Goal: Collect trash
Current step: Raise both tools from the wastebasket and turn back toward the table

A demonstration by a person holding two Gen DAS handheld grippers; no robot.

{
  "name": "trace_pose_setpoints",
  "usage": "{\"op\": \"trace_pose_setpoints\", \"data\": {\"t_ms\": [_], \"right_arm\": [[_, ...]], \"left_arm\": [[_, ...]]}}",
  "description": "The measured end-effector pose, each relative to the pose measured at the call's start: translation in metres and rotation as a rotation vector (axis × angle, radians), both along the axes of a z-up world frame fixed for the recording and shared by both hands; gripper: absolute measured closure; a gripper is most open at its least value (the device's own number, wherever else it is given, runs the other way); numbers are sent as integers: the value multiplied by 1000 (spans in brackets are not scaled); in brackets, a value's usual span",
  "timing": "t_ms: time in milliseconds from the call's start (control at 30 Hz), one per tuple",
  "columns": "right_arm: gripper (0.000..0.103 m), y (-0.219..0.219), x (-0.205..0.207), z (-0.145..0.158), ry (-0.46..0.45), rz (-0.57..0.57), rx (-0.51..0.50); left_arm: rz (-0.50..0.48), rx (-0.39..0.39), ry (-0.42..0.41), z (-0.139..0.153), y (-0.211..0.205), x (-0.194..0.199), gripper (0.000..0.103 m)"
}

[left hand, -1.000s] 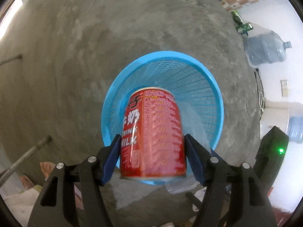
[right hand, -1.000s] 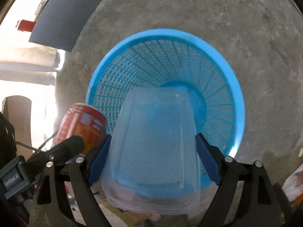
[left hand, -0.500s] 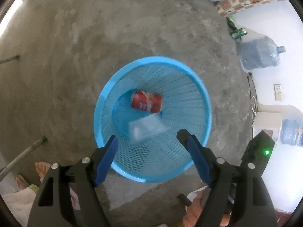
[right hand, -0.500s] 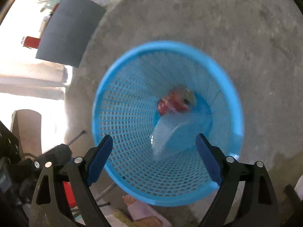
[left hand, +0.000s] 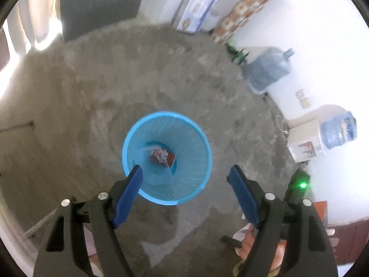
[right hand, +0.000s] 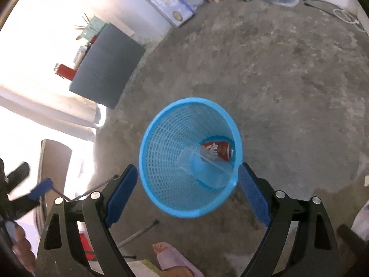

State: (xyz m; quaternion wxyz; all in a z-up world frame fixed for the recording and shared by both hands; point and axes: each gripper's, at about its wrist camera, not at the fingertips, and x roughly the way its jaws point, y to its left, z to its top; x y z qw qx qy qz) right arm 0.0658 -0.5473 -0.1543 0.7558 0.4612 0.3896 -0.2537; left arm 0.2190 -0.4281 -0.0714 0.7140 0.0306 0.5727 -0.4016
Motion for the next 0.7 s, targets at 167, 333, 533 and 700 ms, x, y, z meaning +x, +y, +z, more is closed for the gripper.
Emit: {"op": "trace_pose_setpoints", "data": {"t_ms": [167, 333, 533, 700], "right_arm": [[18, 25, -23, 21, -14, -4, -21], [18, 45, -25, 46, -52, 30, -41], [18, 70, 5, 82, -83, 138, -67], [18, 106, 41, 114, -140, 256, -80]], "left_arm": [[-9, -106, -98, 55, 53, -25, 27], [-1, -157, -213, 89, 117, -61, 25], [101, -156, -318, 106, 197, -84, 24], [240, -145, -400, 110, 277, -93, 22]]}}
